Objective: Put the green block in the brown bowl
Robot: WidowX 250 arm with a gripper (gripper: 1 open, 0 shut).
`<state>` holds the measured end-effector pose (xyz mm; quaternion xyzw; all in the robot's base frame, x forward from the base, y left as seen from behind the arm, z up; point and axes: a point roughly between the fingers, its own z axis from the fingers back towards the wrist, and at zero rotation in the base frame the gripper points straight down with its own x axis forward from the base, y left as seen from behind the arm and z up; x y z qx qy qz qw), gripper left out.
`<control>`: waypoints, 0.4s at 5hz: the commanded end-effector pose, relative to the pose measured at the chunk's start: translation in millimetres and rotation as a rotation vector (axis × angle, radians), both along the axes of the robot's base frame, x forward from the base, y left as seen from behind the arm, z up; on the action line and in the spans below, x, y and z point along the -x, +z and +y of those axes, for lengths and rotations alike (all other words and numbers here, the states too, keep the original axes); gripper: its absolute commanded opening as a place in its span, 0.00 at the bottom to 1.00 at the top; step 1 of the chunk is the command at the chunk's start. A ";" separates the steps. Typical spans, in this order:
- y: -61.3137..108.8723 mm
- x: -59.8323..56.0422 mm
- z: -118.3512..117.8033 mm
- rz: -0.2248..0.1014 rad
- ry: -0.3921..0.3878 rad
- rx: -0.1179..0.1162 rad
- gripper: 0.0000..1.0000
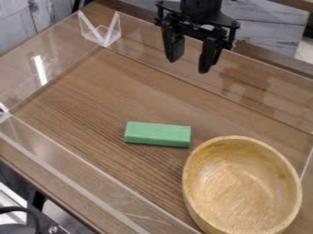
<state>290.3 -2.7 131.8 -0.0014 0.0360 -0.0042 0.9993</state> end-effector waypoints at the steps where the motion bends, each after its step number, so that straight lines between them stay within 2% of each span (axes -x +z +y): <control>1: -6.1 21.4 5.1 0.011 -0.250 -0.005 1.00; 2: -26.0 64.7 12.3 0.014 -0.500 -0.006 1.00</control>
